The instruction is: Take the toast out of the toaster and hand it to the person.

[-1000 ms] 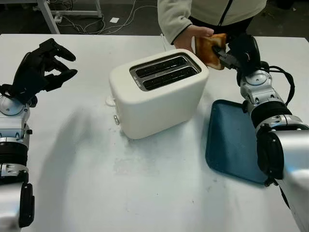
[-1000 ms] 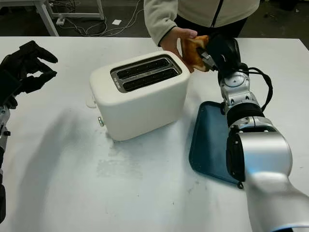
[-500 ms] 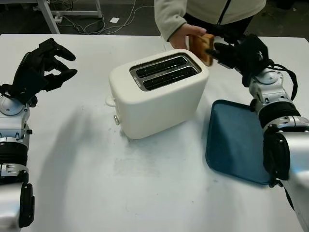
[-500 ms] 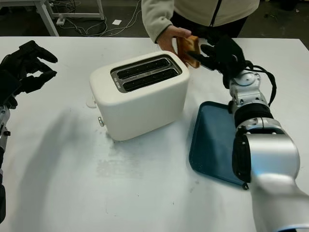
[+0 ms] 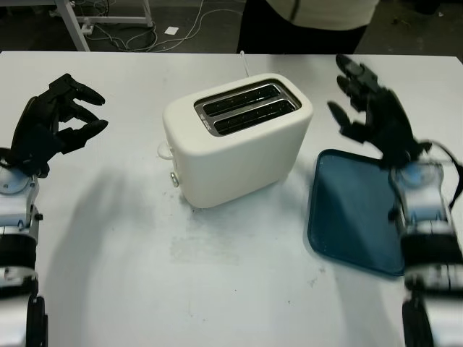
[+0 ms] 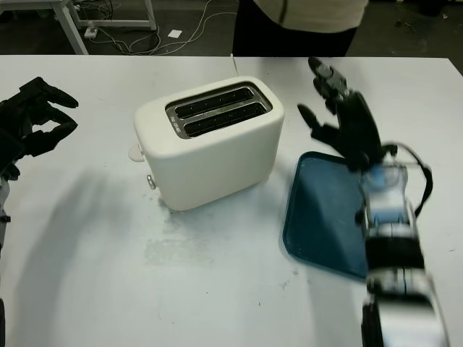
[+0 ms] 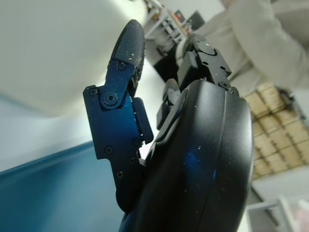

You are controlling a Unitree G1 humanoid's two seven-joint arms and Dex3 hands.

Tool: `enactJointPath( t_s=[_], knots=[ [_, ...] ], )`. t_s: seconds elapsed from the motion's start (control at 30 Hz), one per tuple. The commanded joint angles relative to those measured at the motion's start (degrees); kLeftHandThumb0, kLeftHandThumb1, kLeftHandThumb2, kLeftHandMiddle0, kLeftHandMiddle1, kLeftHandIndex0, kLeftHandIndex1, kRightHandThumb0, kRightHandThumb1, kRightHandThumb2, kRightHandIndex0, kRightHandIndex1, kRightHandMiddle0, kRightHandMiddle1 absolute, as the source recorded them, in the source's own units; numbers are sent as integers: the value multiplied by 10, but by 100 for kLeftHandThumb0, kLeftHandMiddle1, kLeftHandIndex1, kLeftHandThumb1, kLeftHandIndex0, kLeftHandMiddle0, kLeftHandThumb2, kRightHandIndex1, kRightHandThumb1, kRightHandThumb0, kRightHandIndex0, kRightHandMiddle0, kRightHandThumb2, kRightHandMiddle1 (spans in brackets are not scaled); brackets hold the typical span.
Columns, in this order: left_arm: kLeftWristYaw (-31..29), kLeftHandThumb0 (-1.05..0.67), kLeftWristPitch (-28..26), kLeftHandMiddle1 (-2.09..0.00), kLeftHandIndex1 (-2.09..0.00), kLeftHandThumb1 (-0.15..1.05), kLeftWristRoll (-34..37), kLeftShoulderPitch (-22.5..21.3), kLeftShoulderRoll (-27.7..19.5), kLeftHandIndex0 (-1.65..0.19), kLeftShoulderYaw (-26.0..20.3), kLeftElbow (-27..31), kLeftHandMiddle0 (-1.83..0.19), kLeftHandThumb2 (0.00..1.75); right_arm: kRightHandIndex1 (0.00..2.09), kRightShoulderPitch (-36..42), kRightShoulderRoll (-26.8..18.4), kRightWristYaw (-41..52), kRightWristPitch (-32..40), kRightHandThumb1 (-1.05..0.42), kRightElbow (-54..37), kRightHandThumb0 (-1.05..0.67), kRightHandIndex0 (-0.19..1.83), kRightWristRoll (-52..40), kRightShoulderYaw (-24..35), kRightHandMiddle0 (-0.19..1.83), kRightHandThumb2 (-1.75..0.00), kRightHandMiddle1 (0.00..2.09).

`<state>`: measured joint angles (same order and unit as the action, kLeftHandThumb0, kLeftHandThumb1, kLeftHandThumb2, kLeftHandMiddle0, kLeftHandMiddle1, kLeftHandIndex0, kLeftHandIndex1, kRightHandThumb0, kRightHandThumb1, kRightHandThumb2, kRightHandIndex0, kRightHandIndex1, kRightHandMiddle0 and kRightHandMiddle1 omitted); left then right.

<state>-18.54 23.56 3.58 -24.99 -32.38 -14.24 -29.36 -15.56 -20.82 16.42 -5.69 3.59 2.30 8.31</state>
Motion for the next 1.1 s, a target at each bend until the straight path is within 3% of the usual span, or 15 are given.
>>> enactJointPath(
  t_s=[0.0, 0.2, 0.37, 0.5, 0.63, 0.9, 1.07],
  knots=[
    [16, -105, -7, -139, -129, 92, 40, 67, 37, -31, -20, 76, -32, 10, 9, 124, 36, -25, 95, -92, -190, -57, 26, -42, 15, 25, -69, 6],
    [12, -105, -32, -134, -121, 92, 56, 111, 65, -39, -14, 125, -37, 4, 6, 200, 82, -44, 156, -92, -291, -51, 26, -55, -9, 24, -69, 3],
    [-15, -105, -73, -119, -103, 87, 81, 143, 86, -55, -2, 157, -49, 1, 4, 237, 126, -71, 174, -92, -308, -51, 25, -56, -44, 25, -70, 3],
    [-45, -105, -74, -99, -78, 82, 101, 160, 106, -67, 7, 153, -58, 1, 2, 250, 158, -100, 168, -92, -289, -51, 23, -46, -67, 23, -70, 1],
    [-38, -105, -104, -100, -78, 78, 100, 178, 130, -72, 17, 144, -61, 0, 0, 244, 183, -114, 156, -92, -228, -50, 19, -55, -74, 19, -72, 0],
    [-19, -105, -50, -105, -81, 82, 74, 172, 164, -73, 22, 98, -62, 1, 0, 210, 196, -132, 167, -92, -170, -48, 16, -52, -77, 16, -73, 0],
    [-15, -105, -55, -106, -80, 80, 86, 174, 177, -74, 26, 100, -61, 0, 1, 201, 203, -134, 140, -92, -149, -47, 19, -54, -76, 19, -74, 1]
  ],
)
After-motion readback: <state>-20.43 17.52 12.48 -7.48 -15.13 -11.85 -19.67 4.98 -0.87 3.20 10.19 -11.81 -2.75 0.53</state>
